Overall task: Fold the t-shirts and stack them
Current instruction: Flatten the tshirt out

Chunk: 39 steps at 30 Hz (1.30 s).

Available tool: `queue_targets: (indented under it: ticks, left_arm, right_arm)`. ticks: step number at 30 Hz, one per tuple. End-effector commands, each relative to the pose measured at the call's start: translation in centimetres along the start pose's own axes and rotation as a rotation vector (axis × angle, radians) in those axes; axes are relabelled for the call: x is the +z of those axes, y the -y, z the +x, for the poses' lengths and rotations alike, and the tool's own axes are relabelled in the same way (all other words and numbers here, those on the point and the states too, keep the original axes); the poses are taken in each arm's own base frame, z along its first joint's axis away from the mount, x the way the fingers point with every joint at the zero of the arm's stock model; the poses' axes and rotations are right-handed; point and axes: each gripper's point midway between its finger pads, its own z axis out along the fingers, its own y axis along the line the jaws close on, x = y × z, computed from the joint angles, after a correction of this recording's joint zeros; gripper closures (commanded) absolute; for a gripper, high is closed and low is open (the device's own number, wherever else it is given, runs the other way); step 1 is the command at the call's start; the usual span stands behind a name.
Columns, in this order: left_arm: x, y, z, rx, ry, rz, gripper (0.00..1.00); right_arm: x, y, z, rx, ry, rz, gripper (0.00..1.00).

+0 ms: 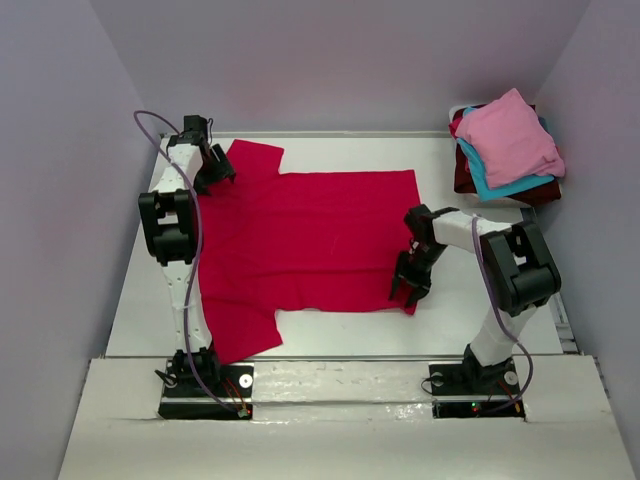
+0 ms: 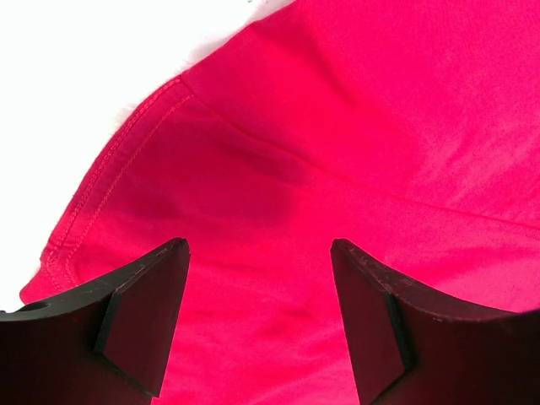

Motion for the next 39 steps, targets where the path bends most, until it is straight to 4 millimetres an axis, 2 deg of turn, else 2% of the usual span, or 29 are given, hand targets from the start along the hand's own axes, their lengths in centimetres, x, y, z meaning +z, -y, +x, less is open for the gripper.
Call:
queue_targets:
  ticks: [1,12,16,19,29,35,39]
  left_arm:
    - [-1.1,0.3,-1.4,0.003,0.034,0.015,0.20]
    - [-1.1,0.2,-1.4,0.007,0.036,0.014,0.20]
    - [-1.2,0.2,-1.4,0.008,0.036,0.014,0.20]
    - [-1.2,0.2,-1.5,0.008,0.037,0.015,0.20]
    - [-0.8,0.2,-1.4,0.010,0.032,0.012,0.20]
    - [-0.7,-0.2,-1.6,0.002,0.032,0.009,0.20]
    - [-0.8,-0.2,-1.7,0.002,0.033,0.013,0.20]
  right_arm:
    - [1.5,-1.8,-1.5,-0.038,0.017,-0.079,0.48]
    - [1.6,-4.4,-4.4,-0.043,0.033,-0.107,0.48]
    - [0.7,-5.7,-5.8,-0.055,0.054,-0.111,0.48]
    - [-0.7,-6.8,-6.6,-0.067,0.085,-0.123,0.48]
    - [-4.4,-9.4,-7.3,-0.100,0.173,-0.171,0.48]
    - [-2.3,-9.5,-8.0,-0.098,0.138,-0.149,0.47]
    - [-1.5,-10.3,-8.2,-0.096,0.122,-0.166,0.48]
